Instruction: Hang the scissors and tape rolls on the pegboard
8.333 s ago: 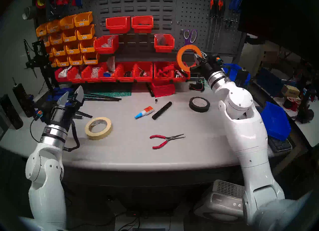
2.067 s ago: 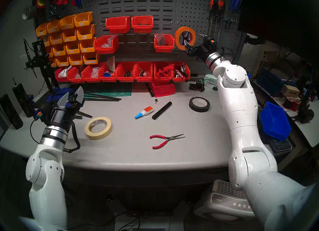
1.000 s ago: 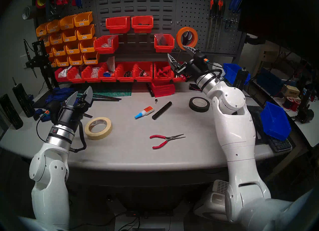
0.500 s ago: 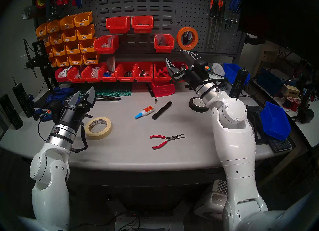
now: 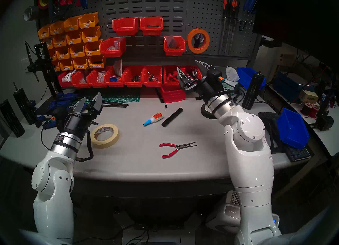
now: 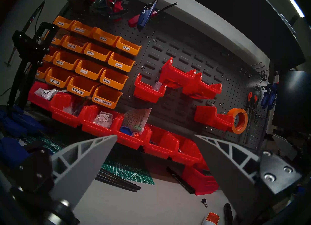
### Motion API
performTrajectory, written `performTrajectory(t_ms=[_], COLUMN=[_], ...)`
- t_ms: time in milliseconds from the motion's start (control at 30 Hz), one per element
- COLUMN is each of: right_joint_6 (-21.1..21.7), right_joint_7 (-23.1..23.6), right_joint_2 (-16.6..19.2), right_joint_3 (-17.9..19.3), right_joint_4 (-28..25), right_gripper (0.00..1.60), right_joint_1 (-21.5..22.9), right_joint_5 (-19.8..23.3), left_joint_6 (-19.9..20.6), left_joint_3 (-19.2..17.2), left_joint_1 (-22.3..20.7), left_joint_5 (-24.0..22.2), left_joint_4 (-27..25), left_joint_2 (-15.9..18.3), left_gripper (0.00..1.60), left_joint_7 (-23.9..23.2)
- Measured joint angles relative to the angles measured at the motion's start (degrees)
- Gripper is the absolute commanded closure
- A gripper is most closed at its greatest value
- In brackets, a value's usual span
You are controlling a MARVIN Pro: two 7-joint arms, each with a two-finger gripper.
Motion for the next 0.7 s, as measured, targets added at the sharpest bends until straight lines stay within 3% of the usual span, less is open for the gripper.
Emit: performTrajectory(t_ms=[333,700], right_joint_6=[6.9,11.5], right_joint_7=[-3.8,-6.1], right_joint_2=[-1.3,-2.1], right_joint_3=[0.3,0.3], right_joint_4=[-6.3,-9.5], right_gripper=[0.0,0.0], right_joint_1=[-3.6,-5.1], right_joint_5=[-1.9,-3.4], left_joint_6=[0.3,0.5], left_joint_3=[-0.1,-0.1], left_joint_1=[0.2,0.3], left_joint_5=[-0.2,-0.4], left_joint_4=[-0.2,-0.3], left_joint_2=[0.2,0.4], left_gripper=[0.0,0.0], left_joint_7=[0.0,0.1])
